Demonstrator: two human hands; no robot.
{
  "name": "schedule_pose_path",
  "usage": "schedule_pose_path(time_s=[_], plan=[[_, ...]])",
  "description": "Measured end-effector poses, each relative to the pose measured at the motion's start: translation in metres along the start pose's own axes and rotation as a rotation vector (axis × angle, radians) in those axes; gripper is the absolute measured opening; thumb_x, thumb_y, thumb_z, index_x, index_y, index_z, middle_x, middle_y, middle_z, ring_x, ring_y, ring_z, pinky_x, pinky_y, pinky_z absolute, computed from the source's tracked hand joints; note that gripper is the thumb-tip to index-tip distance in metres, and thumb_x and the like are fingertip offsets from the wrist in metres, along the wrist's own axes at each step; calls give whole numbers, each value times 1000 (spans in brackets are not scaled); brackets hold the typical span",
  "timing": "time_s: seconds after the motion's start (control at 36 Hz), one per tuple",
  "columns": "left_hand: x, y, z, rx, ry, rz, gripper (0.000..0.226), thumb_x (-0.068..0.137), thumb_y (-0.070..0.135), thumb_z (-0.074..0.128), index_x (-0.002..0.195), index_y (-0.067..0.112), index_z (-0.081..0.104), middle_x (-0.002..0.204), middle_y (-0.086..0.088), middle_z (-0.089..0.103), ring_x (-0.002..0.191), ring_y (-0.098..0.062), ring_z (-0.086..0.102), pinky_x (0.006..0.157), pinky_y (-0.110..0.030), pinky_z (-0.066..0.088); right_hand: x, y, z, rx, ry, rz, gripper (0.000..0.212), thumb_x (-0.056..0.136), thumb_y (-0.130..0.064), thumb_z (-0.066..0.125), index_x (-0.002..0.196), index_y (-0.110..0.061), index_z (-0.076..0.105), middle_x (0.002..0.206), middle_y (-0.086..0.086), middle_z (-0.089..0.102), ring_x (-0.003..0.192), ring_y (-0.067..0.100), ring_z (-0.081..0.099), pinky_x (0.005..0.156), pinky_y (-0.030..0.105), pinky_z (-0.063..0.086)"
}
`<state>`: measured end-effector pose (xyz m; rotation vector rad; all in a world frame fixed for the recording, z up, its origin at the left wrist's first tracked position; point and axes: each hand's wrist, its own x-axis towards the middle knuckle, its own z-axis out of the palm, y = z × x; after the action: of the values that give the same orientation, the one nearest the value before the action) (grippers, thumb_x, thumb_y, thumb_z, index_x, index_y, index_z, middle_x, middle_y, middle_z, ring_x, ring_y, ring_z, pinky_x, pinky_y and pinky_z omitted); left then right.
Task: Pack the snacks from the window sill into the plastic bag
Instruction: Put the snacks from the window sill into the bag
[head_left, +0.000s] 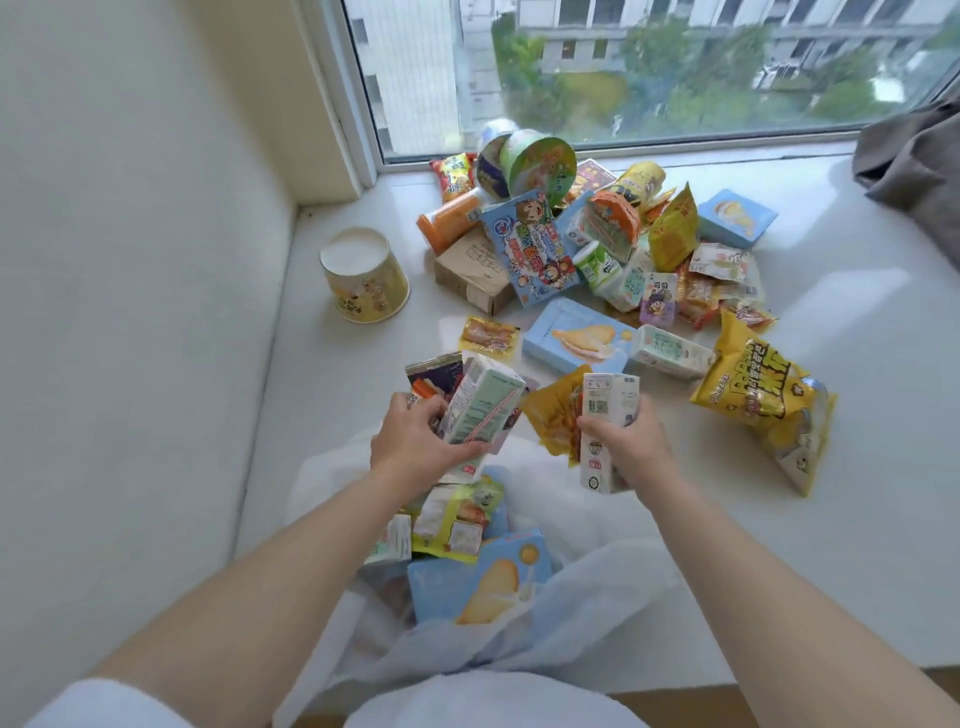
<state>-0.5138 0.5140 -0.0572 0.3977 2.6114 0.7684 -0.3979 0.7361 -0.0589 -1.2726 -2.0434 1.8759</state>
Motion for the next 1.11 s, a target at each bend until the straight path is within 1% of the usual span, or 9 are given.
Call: schedule_pose_path(time_s=[0.17, 0.31, 0.44, 0.58, 0.69, 0.92, 0.97, 1.06, 1.11], plan=[[-36, -37, 7, 105, -63, 30, 45, 51, 69, 73, 76, 39, 50, 96, 8, 35, 86, -11, 48, 74, -30, 46, -39, 25, 15, -90, -58, 111, 39, 75, -21, 75, 105, -21, 49, 93, 3, 64, 75, 15, 62, 53, 25, 43], [-54, -60, 5, 166, -259, 138, 46, 47, 64, 75, 80, 41, 53, 102, 8, 39, 93, -13, 50, 79, -31, 46, -55, 40, 17, -205, -172, 182, 35, 76, -21, 72, 102, -22, 51, 88, 3, 68, 70, 15, 66, 51, 23, 44], [-63, -62, 3, 502, -462, 241, 58, 51, 72, 65, 98, 40, 56, 107, 5, 37, 107, -19, 41, 83, -37, 38, -58, 43, 17, -300, -289, 220, 30, 77, -21, 71, 101, -24, 52, 82, 3, 70, 65, 16, 69, 50, 24, 49], [-64, -55, 18, 717, -582, 279, 72, 58, 71, 64, 121, 38, 50, 128, -5, 37, 122, -27, 33, 95, -50, 32, -55, 50, 29, -540, -396, 295, 51, 72, -30, 72, 114, -24, 44, 100, 4, 65, 85, 20, 66, 66, 32, 52], [-58, -55, 22, 762, -655, 262, 83, 59, 72, 64, 131, 39, 43, 138, -7, 32, 129, -30, 28, 100, -55, 27, -50, 53, 35, -634, -455, 313, 47, 70, -32, 70, 110, -27, 47, 92, -2, 65, 79, 15, 66, 60, 27, 50], [-38, -62, 25, 606, -728, 254, 113, 49, 72, 72, 142, 33, 19, 151, 0, 20, 140, -26, 17, 112, -47, 16, -28, 50, 34, -743, -655, 455, 51, 61, -38, 69, 108, -28, 53, 93, 3, 69, 82, 21, 70, 64, 29, 55], [-31, -61, 23, 575, -743, 250, 117, 49, 73, 72, 144, 35, 14, 151, 2, 20, 140, -23, 16, 113, -45, 16, -22, 49, 37, -763, -658, 451, 64, 63, -38, 69, 122, -26, 45, 95, 3, 68, 83, 20, 69, 65, 29, 55], [-18, -57, 22, 641, -739, 245, 130, 49, 75, 71, 147, 36, -4, 157, -3, 2, 144, -28, -2, 116, -49, 5, -16, 47, 42, -803, -572, 386, 94, 69, -38, 69, 143, -34, 10, 101, 5, 62, 78, 17, 63, 63, 28, 50], [-12, -54, 23, 707, -707, 232, 133, 49, 75, 72, 146, 39, -12, 157, -11, -9, 143, -35, -12, 113, -53, -5, -14, 48, 44, -758, -478, 326, 104, 72, -35, 69, 146, -36, -4, 101, 4, 56, 74, 15, 59, 56, 25, 45]])
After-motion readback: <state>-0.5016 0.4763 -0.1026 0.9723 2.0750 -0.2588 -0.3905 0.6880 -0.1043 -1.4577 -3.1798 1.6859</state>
